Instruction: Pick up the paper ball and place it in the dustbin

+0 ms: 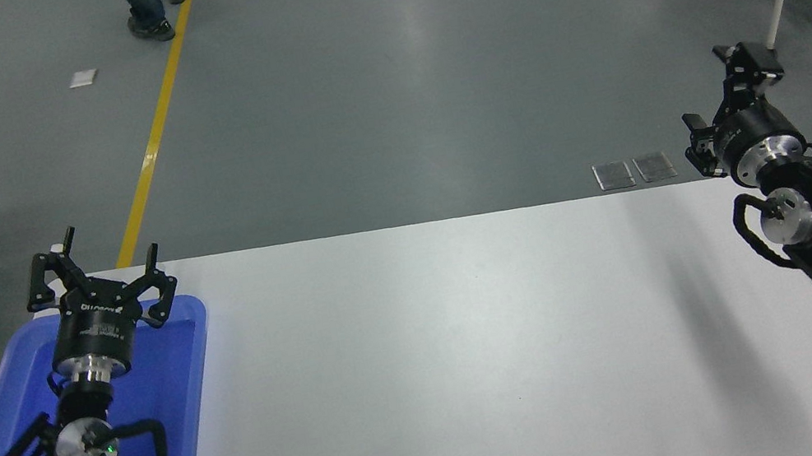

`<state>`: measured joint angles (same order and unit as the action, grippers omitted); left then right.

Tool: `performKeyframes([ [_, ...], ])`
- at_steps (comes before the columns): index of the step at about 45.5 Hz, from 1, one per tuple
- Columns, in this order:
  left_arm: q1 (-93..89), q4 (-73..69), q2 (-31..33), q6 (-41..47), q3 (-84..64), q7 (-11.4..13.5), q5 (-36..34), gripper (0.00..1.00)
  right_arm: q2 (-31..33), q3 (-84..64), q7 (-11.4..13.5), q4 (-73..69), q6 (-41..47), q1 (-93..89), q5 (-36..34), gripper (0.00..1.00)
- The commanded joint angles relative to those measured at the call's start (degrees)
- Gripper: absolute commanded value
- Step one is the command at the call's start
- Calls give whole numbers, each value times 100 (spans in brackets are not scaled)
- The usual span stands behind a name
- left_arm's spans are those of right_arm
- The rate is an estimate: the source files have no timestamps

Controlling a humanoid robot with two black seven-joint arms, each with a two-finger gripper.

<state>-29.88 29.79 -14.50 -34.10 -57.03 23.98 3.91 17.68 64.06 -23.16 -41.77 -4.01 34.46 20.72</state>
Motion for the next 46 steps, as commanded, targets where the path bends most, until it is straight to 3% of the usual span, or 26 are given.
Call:
performKeyframes([
  [1,-1,0,0,0,-1,1,5,100,-238,476,-629,-218,58,-624,2,100],
  [8,-1,0,0,0,-1,1,5,100,-414,573,-629,-217,110,-932,2,100],
  [17,-1,0,0,0,-1,-7,-4,100,-485,608,-629,-191,805,-1143,2,100],
  [46,-1,0,0,0,-1,1,-4,100,-502,529,-629,-121,823,-1135,2,100],
])
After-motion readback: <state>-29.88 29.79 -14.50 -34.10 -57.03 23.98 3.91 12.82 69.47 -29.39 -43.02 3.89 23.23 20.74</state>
